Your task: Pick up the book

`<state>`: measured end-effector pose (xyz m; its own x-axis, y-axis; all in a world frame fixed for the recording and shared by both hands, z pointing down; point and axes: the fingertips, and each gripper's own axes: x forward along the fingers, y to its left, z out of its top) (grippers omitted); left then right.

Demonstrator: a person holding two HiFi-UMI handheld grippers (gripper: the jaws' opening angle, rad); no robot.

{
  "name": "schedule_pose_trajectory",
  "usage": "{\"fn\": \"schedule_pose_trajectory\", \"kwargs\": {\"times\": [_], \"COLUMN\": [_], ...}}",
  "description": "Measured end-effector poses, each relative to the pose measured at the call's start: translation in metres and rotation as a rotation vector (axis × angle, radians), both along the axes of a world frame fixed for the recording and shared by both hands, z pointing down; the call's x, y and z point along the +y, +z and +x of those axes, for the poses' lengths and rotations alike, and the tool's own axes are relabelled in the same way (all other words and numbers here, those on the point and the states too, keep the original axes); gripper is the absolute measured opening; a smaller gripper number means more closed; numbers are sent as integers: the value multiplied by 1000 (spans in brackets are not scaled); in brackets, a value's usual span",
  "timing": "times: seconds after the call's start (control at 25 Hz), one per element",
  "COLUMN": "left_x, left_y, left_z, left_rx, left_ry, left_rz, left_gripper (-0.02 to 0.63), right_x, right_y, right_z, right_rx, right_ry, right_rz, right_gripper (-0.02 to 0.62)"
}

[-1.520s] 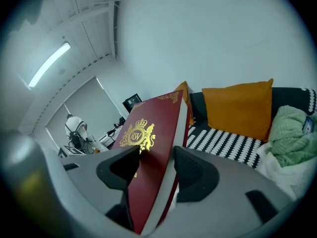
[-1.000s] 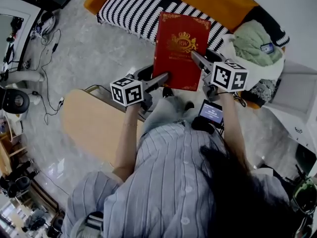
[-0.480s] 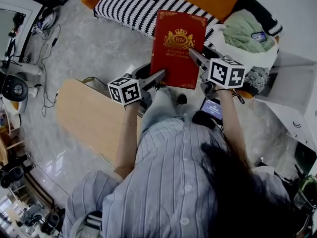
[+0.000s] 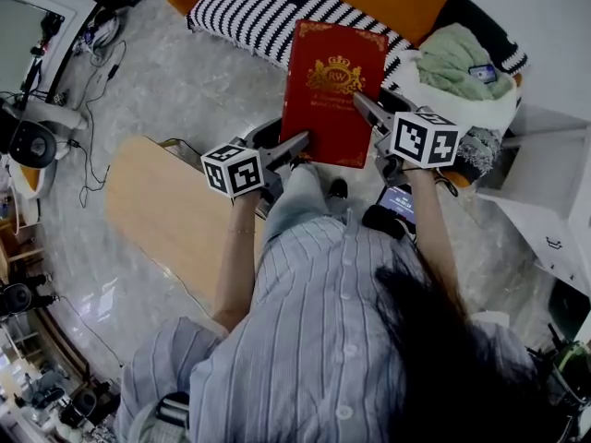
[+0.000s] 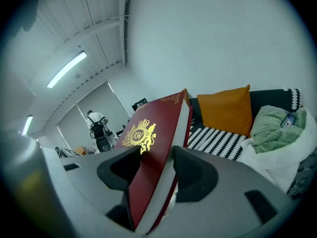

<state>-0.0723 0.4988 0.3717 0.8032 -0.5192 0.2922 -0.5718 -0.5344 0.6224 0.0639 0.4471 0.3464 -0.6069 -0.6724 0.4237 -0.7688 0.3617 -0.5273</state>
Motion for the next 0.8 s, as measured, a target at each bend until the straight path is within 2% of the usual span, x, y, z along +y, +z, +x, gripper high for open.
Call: {"fn": "schedule_pose_trajectory", "kwargs": {"times": [0.8], "left_x": [13], "left_y": [-3], "left_z": [-4], "left_rx": [-7], "left_ry": [-55], "left_rz": [0], "left_gripper": [321], "right_x": [6], "right_y": [-4], "right_z": [-8], "right_rx": [-11], "right_ry": [-56], "right_rz": [20], "right_gripper": [218]}}
